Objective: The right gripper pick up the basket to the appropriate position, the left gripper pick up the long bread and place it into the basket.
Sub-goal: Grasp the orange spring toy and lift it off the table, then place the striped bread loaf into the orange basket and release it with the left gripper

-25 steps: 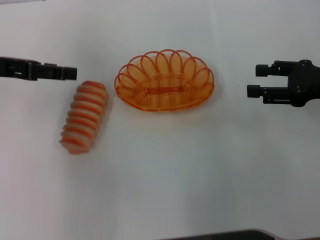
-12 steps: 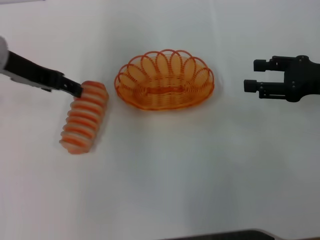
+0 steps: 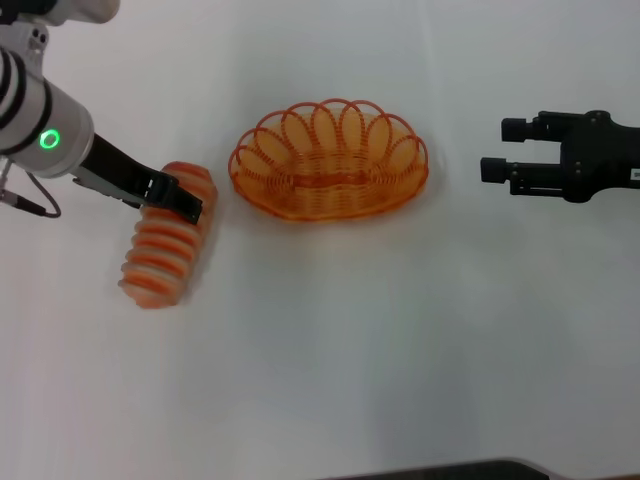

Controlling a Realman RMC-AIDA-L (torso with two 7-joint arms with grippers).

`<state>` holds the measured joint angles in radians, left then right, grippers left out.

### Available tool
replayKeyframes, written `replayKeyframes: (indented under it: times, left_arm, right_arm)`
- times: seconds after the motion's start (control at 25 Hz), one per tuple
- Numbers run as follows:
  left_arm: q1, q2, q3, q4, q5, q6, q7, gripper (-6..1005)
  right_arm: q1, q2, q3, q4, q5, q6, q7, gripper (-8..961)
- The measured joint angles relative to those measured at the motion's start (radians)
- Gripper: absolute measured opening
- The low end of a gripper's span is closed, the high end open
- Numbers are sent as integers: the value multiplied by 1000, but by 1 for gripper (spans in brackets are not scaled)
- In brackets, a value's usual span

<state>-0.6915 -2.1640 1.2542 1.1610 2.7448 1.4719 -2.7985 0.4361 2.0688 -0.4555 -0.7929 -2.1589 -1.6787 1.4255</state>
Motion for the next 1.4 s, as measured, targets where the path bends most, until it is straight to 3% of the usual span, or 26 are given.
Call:
replayKeyframes:
  times: [0.4,0.84,1.04,1.4]
  left_arm:
    - [-14,0,45,-69,22,-51,-11,780]
    - [-14,0,49,-71,16,-49,10,629]
    - [0,0,-5,12,6,-27,48,550]
    - [-17,11,-224,164,-69,50,212,514]
  right_arm:
    - [10,4,0,0,1,1,1,748]
    - [12,4,0,1,2,1,1,748]
    - [12,4,0,1,2,1,1,747]
    - [-1,-3,54,1,2,-6,-6,748]
